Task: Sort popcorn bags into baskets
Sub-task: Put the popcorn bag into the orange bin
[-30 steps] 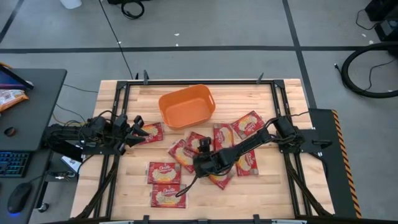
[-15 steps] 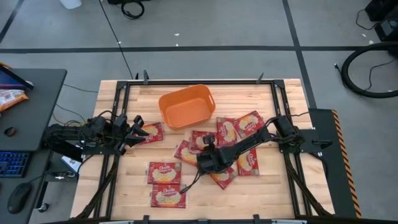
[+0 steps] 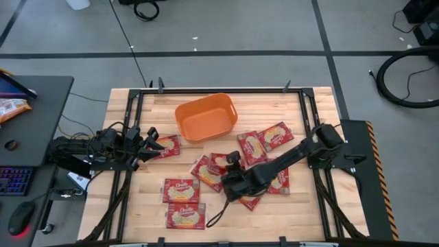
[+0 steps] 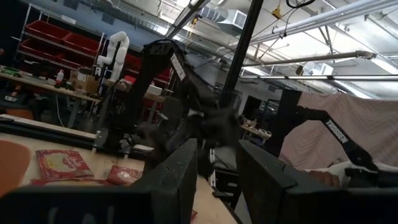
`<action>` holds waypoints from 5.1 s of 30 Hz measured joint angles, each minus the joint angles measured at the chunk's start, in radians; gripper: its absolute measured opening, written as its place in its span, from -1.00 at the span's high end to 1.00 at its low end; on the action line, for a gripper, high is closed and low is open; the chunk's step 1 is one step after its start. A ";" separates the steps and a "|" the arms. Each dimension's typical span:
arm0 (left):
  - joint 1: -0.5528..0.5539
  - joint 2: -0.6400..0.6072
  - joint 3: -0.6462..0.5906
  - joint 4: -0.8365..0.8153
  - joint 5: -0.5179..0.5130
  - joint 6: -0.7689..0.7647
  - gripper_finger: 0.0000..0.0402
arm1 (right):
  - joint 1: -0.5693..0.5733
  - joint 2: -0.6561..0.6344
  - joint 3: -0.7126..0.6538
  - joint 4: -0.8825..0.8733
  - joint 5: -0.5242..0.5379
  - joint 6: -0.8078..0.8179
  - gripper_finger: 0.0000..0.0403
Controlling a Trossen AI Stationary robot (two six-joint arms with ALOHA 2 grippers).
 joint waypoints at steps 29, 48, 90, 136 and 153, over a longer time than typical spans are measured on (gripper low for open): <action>0.000 0.000 0.000 0.000 -0.021 0.001 0.42 | -0.543 -0.088 -0.130 0.747 -0.332 -0.835 0.83; 0.000 0.000 0.000 -0.001 -0.021 0.025 0.42 | -0.296 -0.175 -0.101 0.475 -0.188 -0.552 0.03; 0.002 0.000 0.000 0.000 -0.021 0.131 0.42 | -0.181 -0.171 -0.208 -0.110 -0.320 0.727 -0.01; 0.002 0.000 0.000 -0.001 -0.021 0.124 0.42 | -0.012 -0.012 -0.030 -0.088 -0.167 0.175 0.96; 0.002 0.000 0.000 0.058 -0.021 0.129 0.42 | -0.221 -0.008 -0.014 0.351 -0.058 -0.729 0.96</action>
